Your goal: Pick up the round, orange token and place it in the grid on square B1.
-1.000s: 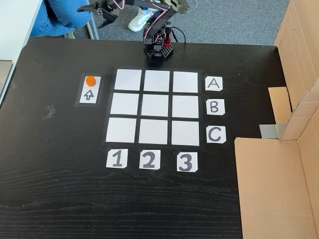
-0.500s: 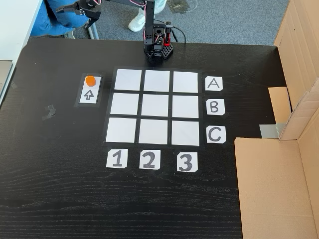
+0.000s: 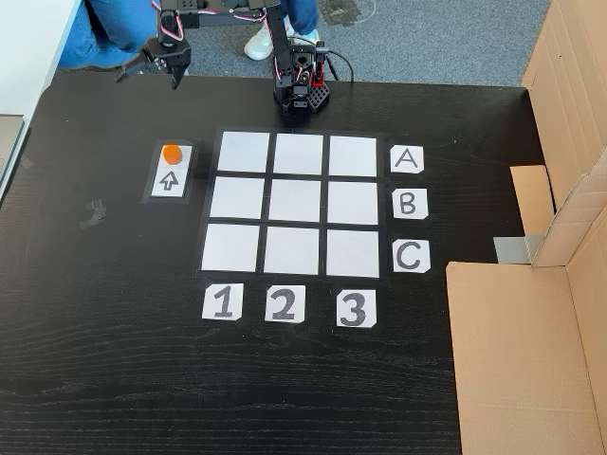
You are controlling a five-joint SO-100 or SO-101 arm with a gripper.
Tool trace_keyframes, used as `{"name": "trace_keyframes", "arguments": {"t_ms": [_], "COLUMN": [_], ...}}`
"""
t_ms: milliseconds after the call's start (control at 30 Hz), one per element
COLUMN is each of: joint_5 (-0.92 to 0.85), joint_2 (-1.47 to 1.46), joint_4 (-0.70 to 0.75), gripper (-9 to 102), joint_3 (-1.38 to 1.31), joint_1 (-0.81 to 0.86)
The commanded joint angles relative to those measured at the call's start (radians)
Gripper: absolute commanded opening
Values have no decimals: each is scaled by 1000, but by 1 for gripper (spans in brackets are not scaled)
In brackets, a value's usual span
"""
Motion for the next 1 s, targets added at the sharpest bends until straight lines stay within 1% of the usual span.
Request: {"name": "trace_keyframes", "arguments": {"t_ms": [0, 333, 667, 967], "joint_5": [-8, -8, -8, -8], "joint_2": [-51, -193, -279, -347], "joint_4": [0, -11, -67, -71], "gripper": [66, 66, 67, 67], "joint_3": [-49, -130, -164, -209], "joint_1": [-35, -121, -192, -252]}}
